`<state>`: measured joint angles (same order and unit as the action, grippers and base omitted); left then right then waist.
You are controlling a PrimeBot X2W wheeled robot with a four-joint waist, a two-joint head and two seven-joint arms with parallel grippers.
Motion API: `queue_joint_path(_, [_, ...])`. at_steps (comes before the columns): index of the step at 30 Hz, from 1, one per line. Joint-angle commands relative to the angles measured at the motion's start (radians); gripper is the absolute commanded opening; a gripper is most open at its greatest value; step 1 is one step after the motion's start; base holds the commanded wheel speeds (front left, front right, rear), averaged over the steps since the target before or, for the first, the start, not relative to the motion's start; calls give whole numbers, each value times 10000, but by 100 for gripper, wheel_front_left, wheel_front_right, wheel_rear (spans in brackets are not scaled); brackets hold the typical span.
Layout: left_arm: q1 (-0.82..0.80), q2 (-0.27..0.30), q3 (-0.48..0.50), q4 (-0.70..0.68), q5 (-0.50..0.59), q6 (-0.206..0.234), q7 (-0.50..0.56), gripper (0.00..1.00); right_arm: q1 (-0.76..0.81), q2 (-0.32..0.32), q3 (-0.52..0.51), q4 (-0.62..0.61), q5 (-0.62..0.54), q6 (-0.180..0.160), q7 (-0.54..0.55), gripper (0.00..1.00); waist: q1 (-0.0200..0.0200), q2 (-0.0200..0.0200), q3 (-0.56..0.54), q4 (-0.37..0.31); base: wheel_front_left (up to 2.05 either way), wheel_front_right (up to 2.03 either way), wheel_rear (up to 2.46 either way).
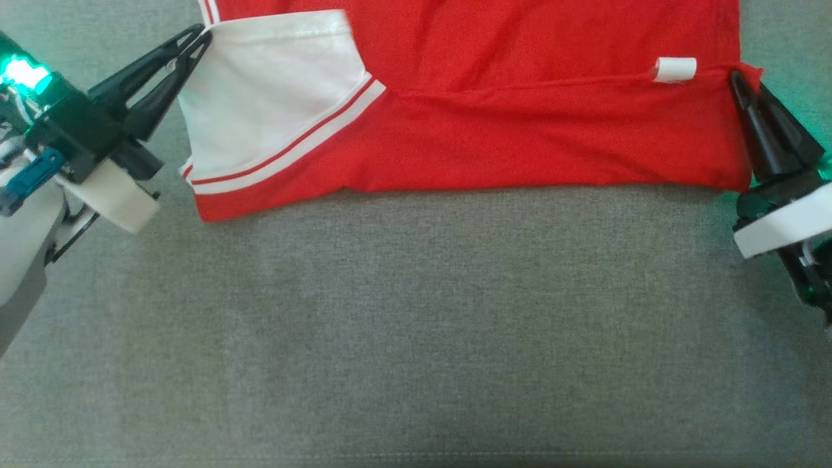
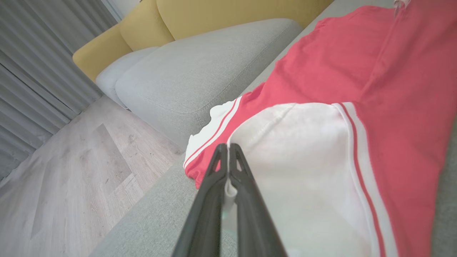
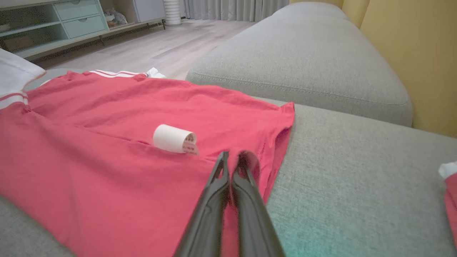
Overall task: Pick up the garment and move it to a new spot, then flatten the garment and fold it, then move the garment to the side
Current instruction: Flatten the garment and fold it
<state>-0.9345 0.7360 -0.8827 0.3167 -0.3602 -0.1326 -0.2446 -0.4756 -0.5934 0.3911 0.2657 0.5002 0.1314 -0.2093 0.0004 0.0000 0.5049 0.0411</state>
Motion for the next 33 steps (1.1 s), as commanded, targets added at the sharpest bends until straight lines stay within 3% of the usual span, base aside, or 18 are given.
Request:
queue_joint_path(1, [-569,369,284,129,-69,23,-127,22,-112,-112,270,43,-21,-7,-135,0,-4,0,162,-86,0,0,0])
queue_joint_path(2, [-650,317,190,248,-150,23,-140,70,-234,-75,355,173,2,-7,-162,37,-4,0,183,-96,0,0,0])
queue_joint_path(3, [-711,275,89,365,-224,22,-150,100,-343,-49,443,303,12,-7,-188,100,-4,0,196,-104,0,0,0])
queue_joint_path(9, [-462,37,59,906,-700,98,-168,100,-627,-221,717,959,-197,-7,-327,100,-4,0,-19,-101,0,0,0])
queue_joint_path(13, [226,-182,504,857,-1119,549,-169,100,-471,-471,602,1161,-410,-7,-392,100,-4,0,-307,-65,0,0,0])
queue_joint_path(15, [1310,-456,959,630,-1749,1031,-170,100,-247,-485,298,1196,-586,-7,-446,100,-4,0,-673,-39,0,0,0])
queue_joint_path(22, [3858,-1194,1752,380,-3594,1771,-171,100,453,264,-464,974,-917,-7,-510,100,-4,0,-1383,-129,0,0,0])
queue_joint_path(27, [4744,-1530,1896,471,-4546,1729,26,100,827,715,-832,835,-1093,-7,-520,100,-4,0,-1535,-214,0,0,0])
queue_joint_path(33, [4718,-1617,1883,832,-4698,1833,274,100,1016,1052,-1067,649,-1260,-7,-523,100,-4,0,-1384,-311,0,0,0])
